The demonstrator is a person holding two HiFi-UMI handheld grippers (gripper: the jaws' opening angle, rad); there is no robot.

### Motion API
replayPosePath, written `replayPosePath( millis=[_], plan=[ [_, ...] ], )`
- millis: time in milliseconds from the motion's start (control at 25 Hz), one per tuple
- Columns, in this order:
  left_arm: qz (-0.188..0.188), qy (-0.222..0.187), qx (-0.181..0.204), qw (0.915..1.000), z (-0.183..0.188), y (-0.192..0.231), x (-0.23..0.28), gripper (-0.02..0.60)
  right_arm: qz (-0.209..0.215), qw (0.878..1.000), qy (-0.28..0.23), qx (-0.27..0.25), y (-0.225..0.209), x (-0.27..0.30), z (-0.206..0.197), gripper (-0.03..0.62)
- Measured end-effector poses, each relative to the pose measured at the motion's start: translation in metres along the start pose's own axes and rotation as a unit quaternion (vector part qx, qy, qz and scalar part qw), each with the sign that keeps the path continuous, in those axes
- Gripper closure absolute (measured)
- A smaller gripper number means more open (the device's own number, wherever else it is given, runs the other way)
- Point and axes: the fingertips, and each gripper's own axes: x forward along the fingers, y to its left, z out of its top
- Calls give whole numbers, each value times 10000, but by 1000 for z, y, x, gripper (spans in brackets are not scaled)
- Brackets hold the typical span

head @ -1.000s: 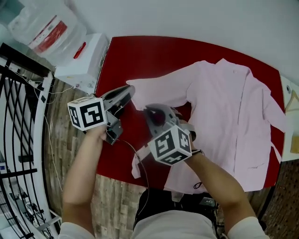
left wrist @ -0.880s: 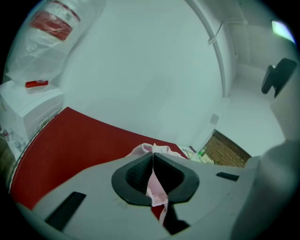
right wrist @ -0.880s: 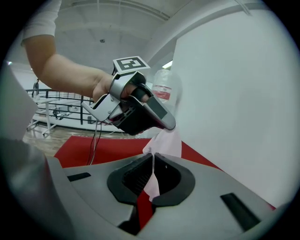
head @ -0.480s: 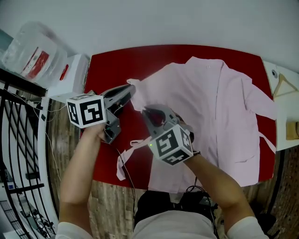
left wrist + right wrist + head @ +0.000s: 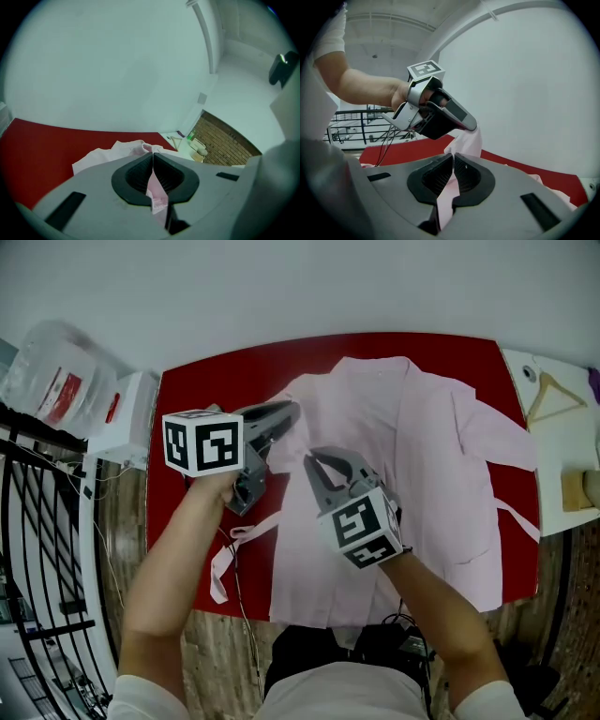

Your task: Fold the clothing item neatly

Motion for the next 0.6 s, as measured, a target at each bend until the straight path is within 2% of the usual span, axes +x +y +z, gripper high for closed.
replayPosePath(
  millis=[280, 600],
  plan=[
    [-245, 294, 188, 9991, 0, -44, 77, 566, -293, 9973, 117, 656, -58, -39, -36, 571],
    [-266, 863, 166, 9958, -31, -57, 176, 566, -672, 9807, 403, 1793, -124, -66, -109, 571]
  ],
)
